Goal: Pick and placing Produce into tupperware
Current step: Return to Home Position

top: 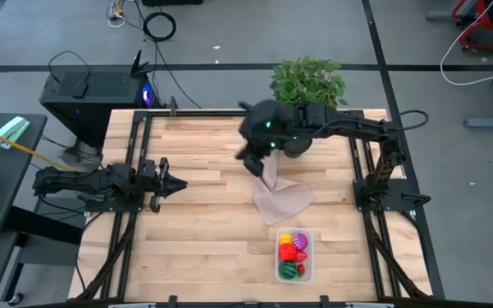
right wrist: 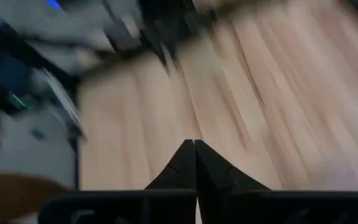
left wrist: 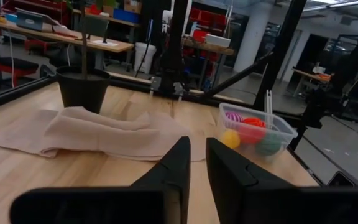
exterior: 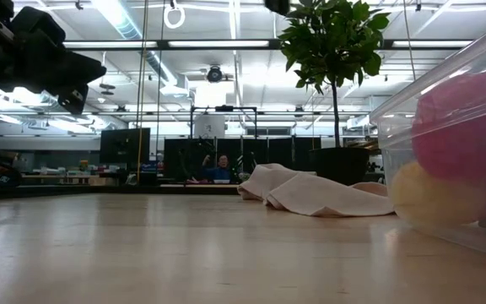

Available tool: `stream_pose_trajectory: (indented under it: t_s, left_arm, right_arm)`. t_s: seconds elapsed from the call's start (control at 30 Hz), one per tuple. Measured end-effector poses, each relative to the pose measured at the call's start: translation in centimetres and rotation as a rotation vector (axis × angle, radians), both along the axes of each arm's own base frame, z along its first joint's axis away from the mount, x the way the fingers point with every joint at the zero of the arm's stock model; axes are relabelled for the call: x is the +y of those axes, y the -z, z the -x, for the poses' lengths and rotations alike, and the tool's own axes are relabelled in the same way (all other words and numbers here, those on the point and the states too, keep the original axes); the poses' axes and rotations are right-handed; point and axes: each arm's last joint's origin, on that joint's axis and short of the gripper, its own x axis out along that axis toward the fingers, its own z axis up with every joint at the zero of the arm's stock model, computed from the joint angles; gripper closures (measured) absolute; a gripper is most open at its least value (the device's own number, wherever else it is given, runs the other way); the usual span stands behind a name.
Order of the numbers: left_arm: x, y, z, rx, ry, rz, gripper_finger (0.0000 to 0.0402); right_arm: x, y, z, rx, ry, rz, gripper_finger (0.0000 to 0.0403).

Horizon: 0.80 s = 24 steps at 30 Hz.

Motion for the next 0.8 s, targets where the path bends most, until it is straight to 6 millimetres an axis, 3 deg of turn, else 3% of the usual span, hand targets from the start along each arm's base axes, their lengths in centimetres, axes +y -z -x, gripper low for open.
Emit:
stream_pose_trajectory:
  t_s: [0.3, 0.4, 0.5, 0.6, 0.8]
  left_arm:
    - [0.0, -0.1, 0.0, -0.012, 0.0, 0.0, 0.0334]
    - [0.0, -0.1, 0.0, -0.014, 0.002, -0.001, 0.0339]
    - [0.0, -0.1, 0.0, -0.014, 0.003, 0.0, 0.0343]
    - [0.0, -0.1, 0.0, -0.016, 0.003, 0.0, 0.0346]
    - [0.0, -0.1, 0.0, -0.015, 0.003, 0.0, 0.0341]
  right_arm:
    - [0.0, -6.7, -2.7, -0.785, -0.097, 0.112, 0.0403]
    - [1.0, -7.6, -3.0, -0.962, -0.121, 0.148, 0.0403]
    - [2.2, -7.5, -2.4, -1.003, -0.164, 0.175, 0.0403]
    - [2.6, -8.0, 0.1, -0.963, -0.181, 0.197, 0.0403]
    - [2.1, -7.8, 7.6, -0.935, -0.064, 0.268, 0.0403]
